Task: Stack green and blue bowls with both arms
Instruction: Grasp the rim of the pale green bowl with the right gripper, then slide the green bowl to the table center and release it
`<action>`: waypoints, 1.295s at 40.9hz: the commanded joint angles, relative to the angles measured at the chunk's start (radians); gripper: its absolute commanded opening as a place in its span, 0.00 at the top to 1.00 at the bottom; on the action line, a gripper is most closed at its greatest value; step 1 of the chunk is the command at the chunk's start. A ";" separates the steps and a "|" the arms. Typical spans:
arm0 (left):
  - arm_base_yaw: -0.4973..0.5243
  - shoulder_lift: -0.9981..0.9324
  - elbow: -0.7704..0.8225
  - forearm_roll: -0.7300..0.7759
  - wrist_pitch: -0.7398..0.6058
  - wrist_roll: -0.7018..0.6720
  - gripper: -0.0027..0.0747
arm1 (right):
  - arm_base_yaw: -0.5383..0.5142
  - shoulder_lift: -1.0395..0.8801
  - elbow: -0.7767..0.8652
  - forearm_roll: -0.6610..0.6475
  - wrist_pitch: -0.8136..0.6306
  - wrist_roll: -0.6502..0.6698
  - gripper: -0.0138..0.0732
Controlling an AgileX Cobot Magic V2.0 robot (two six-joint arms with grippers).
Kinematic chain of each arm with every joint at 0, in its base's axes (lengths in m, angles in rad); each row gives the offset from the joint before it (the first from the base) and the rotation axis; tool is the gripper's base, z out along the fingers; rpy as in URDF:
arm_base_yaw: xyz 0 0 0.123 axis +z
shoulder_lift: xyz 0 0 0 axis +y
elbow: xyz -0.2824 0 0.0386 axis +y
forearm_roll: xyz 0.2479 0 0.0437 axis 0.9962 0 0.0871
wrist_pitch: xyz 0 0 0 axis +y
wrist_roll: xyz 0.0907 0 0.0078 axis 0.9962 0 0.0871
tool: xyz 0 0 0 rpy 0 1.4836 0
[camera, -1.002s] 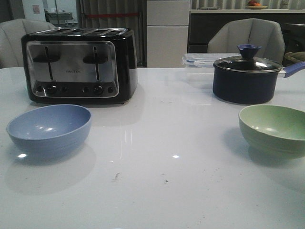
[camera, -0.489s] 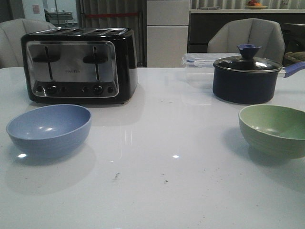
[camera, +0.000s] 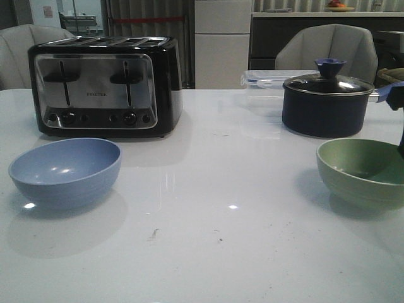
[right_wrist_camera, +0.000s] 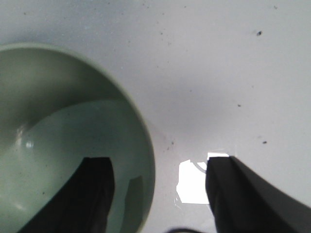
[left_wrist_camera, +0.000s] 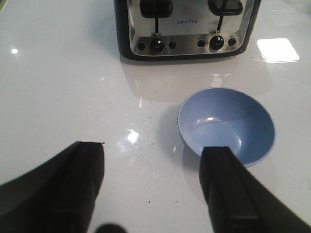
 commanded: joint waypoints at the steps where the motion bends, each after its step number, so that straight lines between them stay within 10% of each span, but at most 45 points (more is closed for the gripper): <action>1: -0.005 0.004 -0.032 -0.005 -0.070 -0.003 0.33 | -0.008 0.013 -0.078 0.009 0.002 0.000 0.33; 16: -0.005 0.004 -0.032 -0.005 -0.070 -0.003 0.33 | -0.008 0.060 -0.128 0.012 0.073 0.000 0.79; 53: -0.005 0.004 -0.032 -0.005 -0.070 -0.003 0.33 | 0.503 0.073 -0.205 0.130 0.006 -0.046 0.78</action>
